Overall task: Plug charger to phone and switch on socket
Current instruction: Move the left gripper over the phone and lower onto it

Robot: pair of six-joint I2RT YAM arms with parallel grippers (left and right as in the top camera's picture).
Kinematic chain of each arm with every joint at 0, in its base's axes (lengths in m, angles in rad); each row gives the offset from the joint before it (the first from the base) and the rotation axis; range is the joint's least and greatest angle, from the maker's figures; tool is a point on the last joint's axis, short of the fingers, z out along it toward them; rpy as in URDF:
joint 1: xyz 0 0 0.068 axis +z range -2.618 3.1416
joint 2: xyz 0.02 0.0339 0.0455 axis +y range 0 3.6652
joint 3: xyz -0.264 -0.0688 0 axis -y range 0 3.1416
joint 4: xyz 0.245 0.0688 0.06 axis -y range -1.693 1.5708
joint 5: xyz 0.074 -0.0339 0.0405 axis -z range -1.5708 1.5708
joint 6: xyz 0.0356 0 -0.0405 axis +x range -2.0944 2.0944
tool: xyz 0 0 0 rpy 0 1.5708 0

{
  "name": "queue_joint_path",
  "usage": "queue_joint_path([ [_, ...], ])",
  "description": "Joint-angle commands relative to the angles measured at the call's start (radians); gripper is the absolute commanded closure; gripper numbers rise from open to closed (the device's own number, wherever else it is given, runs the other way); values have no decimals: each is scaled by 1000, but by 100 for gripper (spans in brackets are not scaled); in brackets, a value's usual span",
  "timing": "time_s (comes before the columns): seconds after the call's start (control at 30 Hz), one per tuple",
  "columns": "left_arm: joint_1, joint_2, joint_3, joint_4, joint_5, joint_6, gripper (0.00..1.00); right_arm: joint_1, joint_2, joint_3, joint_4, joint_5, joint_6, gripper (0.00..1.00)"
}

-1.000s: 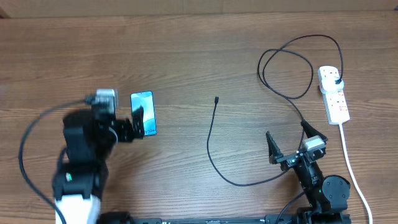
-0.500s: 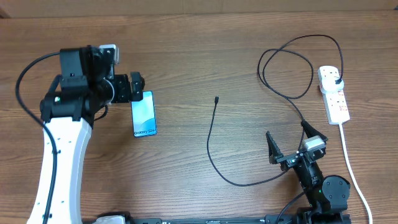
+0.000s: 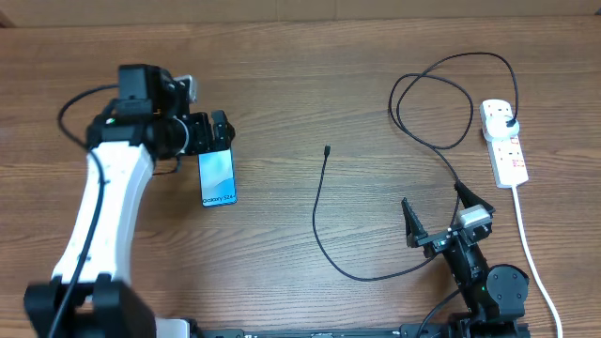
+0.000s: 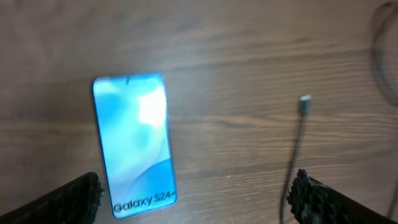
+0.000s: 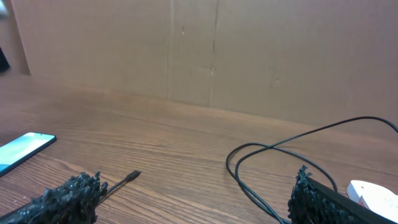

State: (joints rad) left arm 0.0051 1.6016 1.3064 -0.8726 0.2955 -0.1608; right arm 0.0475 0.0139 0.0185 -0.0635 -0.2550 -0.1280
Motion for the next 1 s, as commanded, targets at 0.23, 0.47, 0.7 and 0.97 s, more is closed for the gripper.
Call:
queue_joint_path([
  [0.23, -43, 169, 20, -17, -234, -93, 0, 3, -11, -11, 6, 3, -1, 0],
  [0.47, -43, 293, 21, -10, -236, -67, 0, 3, -11, -11, 6, 3, -1, 0],
  [0.7, -45, 365, 21, 19, -235, -59, 0, 3, -11, -11, 6, 3, -1, 0],
  [0.97, -45, 385, 19, 43, -236, -48, 0, 3, -11, -11, 6, 3, -1, 0],
])
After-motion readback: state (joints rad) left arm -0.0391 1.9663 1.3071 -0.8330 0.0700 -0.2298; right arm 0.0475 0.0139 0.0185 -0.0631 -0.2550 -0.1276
